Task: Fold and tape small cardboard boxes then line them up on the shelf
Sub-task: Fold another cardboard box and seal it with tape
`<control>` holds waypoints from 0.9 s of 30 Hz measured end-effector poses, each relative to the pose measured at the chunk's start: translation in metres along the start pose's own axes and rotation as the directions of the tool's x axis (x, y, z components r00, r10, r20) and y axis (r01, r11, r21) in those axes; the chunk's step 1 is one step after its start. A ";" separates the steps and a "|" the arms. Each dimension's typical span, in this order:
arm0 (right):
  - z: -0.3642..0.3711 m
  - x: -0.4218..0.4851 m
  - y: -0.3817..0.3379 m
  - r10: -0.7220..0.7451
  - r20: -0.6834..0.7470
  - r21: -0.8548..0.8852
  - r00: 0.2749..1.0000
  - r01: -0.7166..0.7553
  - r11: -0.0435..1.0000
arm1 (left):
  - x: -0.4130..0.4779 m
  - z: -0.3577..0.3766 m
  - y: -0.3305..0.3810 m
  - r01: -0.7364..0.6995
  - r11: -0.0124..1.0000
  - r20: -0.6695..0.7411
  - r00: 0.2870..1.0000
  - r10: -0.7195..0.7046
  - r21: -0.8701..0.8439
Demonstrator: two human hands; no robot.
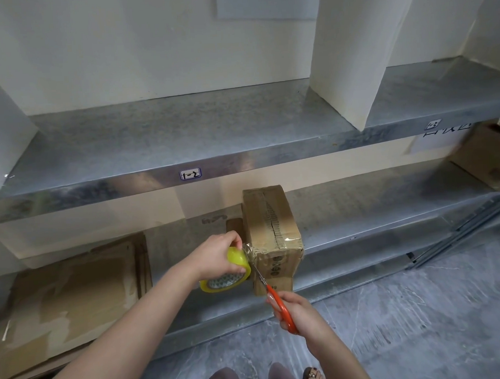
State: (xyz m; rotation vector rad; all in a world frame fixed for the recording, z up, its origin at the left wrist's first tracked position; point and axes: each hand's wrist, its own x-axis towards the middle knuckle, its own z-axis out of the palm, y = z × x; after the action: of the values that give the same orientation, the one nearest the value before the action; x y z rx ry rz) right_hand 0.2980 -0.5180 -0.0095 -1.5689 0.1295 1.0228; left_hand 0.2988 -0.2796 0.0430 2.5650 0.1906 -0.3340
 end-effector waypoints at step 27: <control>-0.137 -0.003 -0.019 -0.683 -0.247 -0.946 0.687 -0.017 0.324 | -0.001 0.012 0.002 0.090 0.994 -0.085 0.992 -0.096 -0.067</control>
State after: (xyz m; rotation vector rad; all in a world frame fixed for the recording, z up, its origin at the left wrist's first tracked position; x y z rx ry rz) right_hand 0.3795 -0.6295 -0.0047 -2.7891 -0.4349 0.0163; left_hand 0.2960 -0.2879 0.0347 2.5154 0.3487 -0.2449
